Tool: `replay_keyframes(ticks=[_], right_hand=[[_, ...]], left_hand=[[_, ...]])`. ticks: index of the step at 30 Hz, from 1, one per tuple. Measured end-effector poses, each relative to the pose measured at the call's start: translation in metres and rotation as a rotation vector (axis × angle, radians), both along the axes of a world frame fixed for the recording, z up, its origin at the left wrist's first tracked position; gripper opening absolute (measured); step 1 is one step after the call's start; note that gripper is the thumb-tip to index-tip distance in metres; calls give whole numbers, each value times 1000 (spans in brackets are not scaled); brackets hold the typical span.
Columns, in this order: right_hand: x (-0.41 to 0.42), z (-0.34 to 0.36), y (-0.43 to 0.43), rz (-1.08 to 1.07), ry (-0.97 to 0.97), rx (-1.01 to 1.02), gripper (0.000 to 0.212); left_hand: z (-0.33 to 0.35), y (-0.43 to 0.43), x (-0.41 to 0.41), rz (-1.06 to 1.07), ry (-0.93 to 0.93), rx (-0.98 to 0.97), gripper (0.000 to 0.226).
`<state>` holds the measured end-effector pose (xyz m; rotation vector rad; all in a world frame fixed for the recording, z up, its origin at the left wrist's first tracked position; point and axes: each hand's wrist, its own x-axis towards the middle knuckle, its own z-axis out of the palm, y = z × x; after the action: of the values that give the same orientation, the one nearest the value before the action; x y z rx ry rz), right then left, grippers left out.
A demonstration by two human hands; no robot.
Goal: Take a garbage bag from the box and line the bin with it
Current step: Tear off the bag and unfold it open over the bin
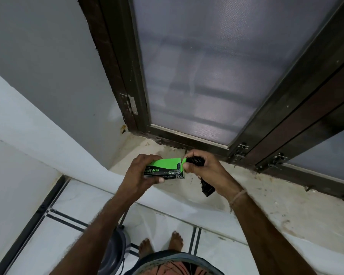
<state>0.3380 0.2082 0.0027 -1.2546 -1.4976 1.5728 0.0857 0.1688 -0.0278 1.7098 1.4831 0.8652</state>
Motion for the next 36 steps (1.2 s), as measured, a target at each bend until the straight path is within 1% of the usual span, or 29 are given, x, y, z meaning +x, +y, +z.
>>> replay_keyframes(ticks=[2, 6, 8, 12, 14, 16, 18, 21, 23, 25, 29, 31, 32, 33, 34, 35, 36], right_hand=[[-4, -2, -1, -15, 7, 9, 7], [-13, -11, -7, -99, 41, 28, 18], [-17, -17, -9, -127, 49, 52, 15], [-21, -27, -12, -155, 96, 34, 13], [-21, -31, -14, -181, 132, 7, 17], [-22, -35, -14, -183, 125, -21, 26], [-27, -38, -12, -147, 77, -52, 35], [-35, -40, -5, -100, -16, -85, 40], [-38, -45, -1, -90, -68, -98, 41], [-38, -49, 0, -114, -81, -122, 40], [-35, -52, -8, -167, -57, -173, 30], [-34, -50, -15, -215, -3, -215, 26], [-33, -48, -19, -238, 30, -230, 28], [-34, -45, -23, -258, 57, -243, 31], [-35, -42, -26, -279, 79, -256, 35], [-38, -39, -30, -303, 100, -271, 38], [-42, -36, -34, -326, 120, -286, 42]], left_hand=[[1, 0, 0, 2, 6, 1, 59], [0, -2, -1, 20, -3, 1, 58], [0, -3, -1, 33, -9, -9, 58], [-3, -2, -3, 70, -3, -31, 61], [-6, -1, -3, 94, 23, -46, 62], [-11, 2, -5, 110, 74, -62, 62], [-17, 7, -8, 119, 151, -74, 63], [-27, 18, -17, 119, 335, -62, 62], [-34, 24, -21, 122, 441, -42, 60], [-37, 28, -22, 118, 483, -26, 60], [-37, 27, -22, 91, 509, 7, 66], [-32, 21, -18, 90, 575, 30, 75], [-28, 17, -13, 116, 609, 40, 79], [-23, 11, -7, 163, 624, 53, 78], [-17, 5, 2, 218, 606, 76, 70], [-11, -4, 11, 263, 545, 105, 56], [-5, -14, 20, 288, 425, 111, 40]])
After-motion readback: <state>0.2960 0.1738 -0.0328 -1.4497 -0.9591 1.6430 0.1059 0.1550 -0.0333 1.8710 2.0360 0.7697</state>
